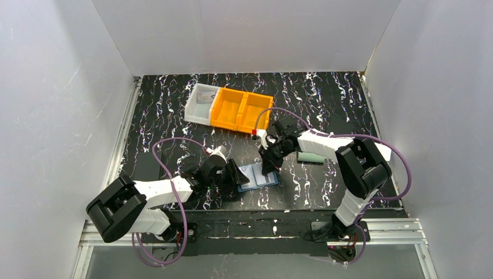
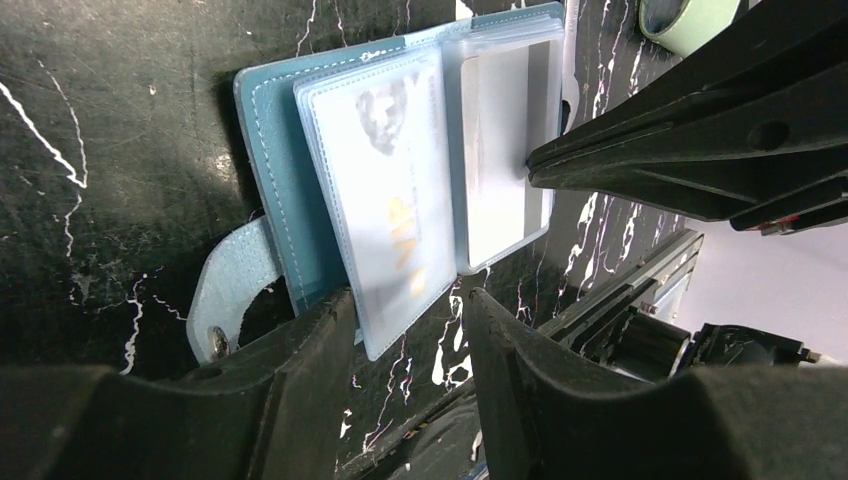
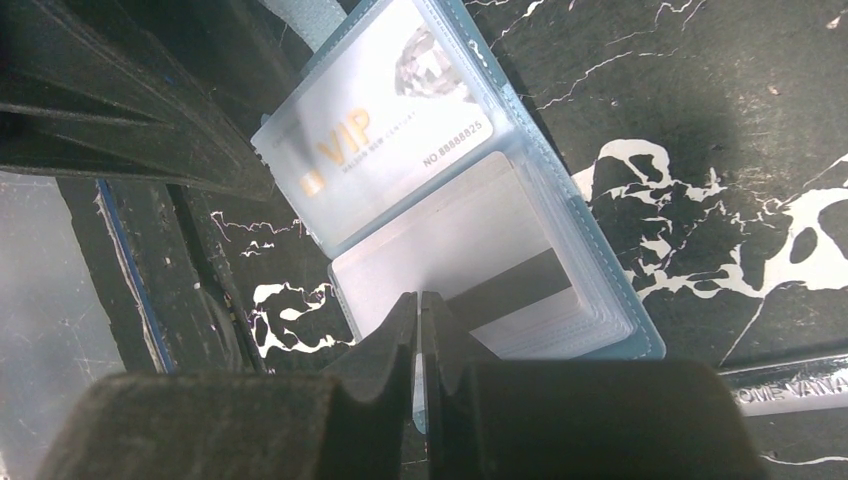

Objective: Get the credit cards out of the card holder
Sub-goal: Remove the credit card from the card holder.

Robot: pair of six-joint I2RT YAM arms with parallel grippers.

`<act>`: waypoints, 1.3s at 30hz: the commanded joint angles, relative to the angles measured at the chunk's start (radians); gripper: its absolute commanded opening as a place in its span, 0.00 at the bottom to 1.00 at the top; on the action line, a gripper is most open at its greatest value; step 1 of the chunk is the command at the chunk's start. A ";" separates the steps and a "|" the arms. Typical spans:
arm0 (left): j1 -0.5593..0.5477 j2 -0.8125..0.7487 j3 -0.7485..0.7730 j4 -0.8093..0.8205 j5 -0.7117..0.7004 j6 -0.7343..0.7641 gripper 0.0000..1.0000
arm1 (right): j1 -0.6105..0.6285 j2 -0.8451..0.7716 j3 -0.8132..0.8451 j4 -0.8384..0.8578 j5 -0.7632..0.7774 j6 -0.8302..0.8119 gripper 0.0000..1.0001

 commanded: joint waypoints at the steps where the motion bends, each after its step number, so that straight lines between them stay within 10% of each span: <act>1: 0.008 -0.023 -0.023 0.058 0.016 -0.017 0.43 | 0.002 0.019 0.026 -0.026 0.006 -0.026 0.15; 39: 0.011 0.009 0.040 0.139 0.106 0.019 0.41 | -0.035 0.072 0.053 -0.065 -0.300 -0.021 0.62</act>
